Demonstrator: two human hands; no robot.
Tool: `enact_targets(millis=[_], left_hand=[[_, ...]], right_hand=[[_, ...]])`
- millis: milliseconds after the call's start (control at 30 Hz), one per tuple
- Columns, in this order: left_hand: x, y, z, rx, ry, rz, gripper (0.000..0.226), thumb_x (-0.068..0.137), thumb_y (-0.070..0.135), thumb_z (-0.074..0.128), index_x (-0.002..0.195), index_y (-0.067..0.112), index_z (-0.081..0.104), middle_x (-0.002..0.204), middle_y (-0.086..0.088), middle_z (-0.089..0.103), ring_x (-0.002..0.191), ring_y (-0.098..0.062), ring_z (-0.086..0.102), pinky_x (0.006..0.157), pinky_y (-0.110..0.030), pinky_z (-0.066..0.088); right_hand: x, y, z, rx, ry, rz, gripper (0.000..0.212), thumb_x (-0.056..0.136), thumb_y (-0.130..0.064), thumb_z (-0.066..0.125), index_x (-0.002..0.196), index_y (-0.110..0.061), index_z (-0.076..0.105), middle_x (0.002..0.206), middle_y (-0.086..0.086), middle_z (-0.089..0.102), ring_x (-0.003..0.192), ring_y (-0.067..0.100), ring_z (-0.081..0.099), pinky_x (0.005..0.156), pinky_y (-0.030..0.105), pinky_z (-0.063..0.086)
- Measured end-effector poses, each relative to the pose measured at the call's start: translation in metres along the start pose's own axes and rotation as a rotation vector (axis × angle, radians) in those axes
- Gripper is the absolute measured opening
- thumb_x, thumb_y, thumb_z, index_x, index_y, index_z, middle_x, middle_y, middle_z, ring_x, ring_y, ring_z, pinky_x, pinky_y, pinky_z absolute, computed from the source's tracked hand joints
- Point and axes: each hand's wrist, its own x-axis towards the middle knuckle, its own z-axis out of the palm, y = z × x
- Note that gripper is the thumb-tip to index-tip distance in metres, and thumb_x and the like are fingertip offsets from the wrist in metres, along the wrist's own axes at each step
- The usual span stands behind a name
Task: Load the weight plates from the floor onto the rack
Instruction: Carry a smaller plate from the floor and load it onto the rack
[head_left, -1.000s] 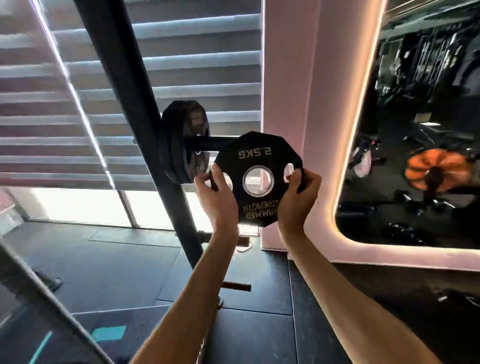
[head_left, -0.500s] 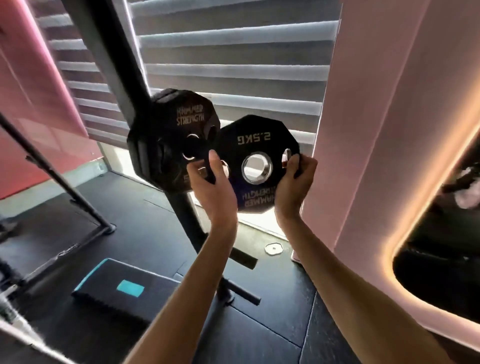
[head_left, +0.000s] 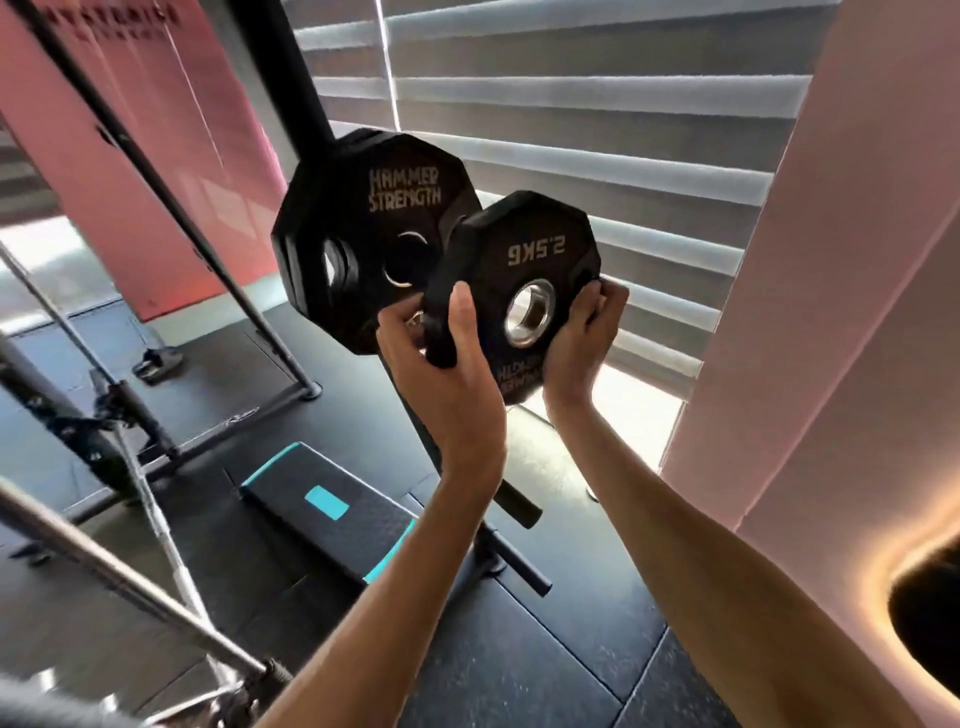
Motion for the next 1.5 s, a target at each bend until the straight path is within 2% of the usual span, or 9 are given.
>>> enact_targets(millis=[267, 500, 700, 833, 1000, 1167, 1267, 1367, 1500], left_hand=[[-0.002, 0.011, 0.007, 0.026, 0.017, 0.044, 0.017, 0.091, 0.044, 0.064, 0.097, 0.034, 0.053, 0.097, -0.009, 0.061, 0.089, -0.026, 0.064, 0.076, -0.041, 0.06], [-0.005, 0.006, 0.006, 0.05, 0.066, 0.079, 0.025, 0.093, 0.036, 0.064, 0.099, 0.013, 0.058, 0.09, -0.016, 0.059, 0.08, -0.021, 0.057, 0.071, -0.021, 0.049], [0.021, -0.008, 0.0, -0.006, 0.119, 0.049, 0.016, 0.097, 0.028, 0.061, 0.094, 0.014, 0.055, 0.072, 0.01, 0.052, 0.067, -0.003, 0.05, 0.067, -0.017, 0.046], [0.039, -0.019, -0.002, -0.006, 0.104, 0.066, 0.019, 0.097, 0.029, 0.061, 0.095, 0.011, 0.055, 0.071, 0.011, 0.053, 0.065, -0.003, 0.052, 0.066, -0.022, 0.049], [0.071, -0.035, -0.004, 0.019, 0.168, 0.022, 0.038, 0.092, 0.037, 0.066, 0.107, 0.003, 0.055, 0.08, 0.004, 0.058, 0.071, -0.009, 0.058, 0.076, -0.037, 0.057], [0.085, -0.047, -0.007, 0.067, 0.203, 0.025, 0.038, 0.089, 0.046, 0.066, 0.101, 0.011, 0.056, 0.084, -0.008, 0.061, 0.074, -0.018, 0.06, 0.077, -0.046, 0.056], [0.094, -0.05, -0.006, 0.086, 0.205, 0.007, 0.044, 0.084, 0.058, 0.065, 0.1, 0.018, 0.056, 0.097, -0.013, 0.066, 0.089, -0.028, 0.065, 0.079, -0.047, 0.057], [0.094, -0.053, -0.009, 0.109, 0.229, 0.019, 0.043, 0.085, 0.055, 0.064, 0.101, 0.016, 0.056, 0.097, -0.006, 0.063, 0.094, -0.027, 0.061, 0.082, -0.036, 0.055], [0.082, -0.078, -0.043, 0.196, 0.232, 0.048, 0.024, 0.096, 0.038, 0.057, 0.096, 0.014, 0.052, 0.089, -0.003, 0.064, 0.077, -0.008, 0.059, 0.072, -0.015, 0.047]], right_hand=[[0.014, 0.006, 0.014, 0.05, -0.088, 0.053, 0.015, 0.108, -0.016, 0.033, 0.109, -0.006, 0.043, 0.086, -0.006, 0.052, 0.065, -0.016, 0.052, 0.061, 0.005, 0.043], [0.01, 0.011, 0.012, 0.053, -0.168, 0.064, 0.025, 0.109, -0.025, 0.03, 0.115, -0.004, 0.041, 0.091, -0.004, 0.057, 0.073, -0.009, 0.058, 0.062, 0.01, 0.049], [0.006, 0.016, 0.024, 0.02, -0.216, -0.028, 0.014, 0.107, -0.03, 0.032, 0.111, -0.018, 0.037, 0.098, -0.005, 0.057, 0.088, 0.008, 0.063, 0.075, 0.03, 0.059], [0.009, 0.023, 0.043, 0.017, -0.259, -0.019, 0.013, 0.107, -0.034, 0.03, 0.112, -0.023, 0.035, 0.101, -0.01, 0.056, 0.094, 0.011, 0.062, 0.081, 0.043, 0.061], [0.012, 0.028, 0.06, 0.083, -0.363, -0.034, 0.034, 0.101, -0.045, 0.031, 0.111, -0.012, 0.034, 0.099, 0.003, 0.056, 0.087, 0.012, 0.059, 0.077, 0.041, 0.058], [0.021, 0.029, 0.068, 0.049, -0.395, -0.15, 0.011, 0.104, -0.028, 0.038, 0.094, -0.023, 0.035, 0.082, 0.006, 0.052, 0.073, 0.009, 0.053, 0.06, 0.029, 0.047], [0.026, 0.033, 0.071, -0.009, -0.402, -0.156, 0.013, 0.105, -0.023, 0.038, 0.093, -0.027, 0.038, 0.082, 0.017, 0.059, 0.075, 0.021, 0.059, 0.061, 0.041, 0.052], [0.014, 0.04, 0.067, -0.029, -0.388, -0.043, 0.019, 0.102, -0.037, 0.042, 0.107, -0.018, 0.043, 0.09, 0.006, 0.063, 0.084, 0.017, 0.064, 0.07, 0.046, 0.057], [-0.035, 0.067, 0.065, -0.052, -0.406, 0.398, 0.04, 0.104, -0.043, 0.033, 0.12, -0.008, 0.042, 0.098, 0.007, 0.062, 0.082, 0.02, 0.066, 0.069, 0.04, 0.059]])
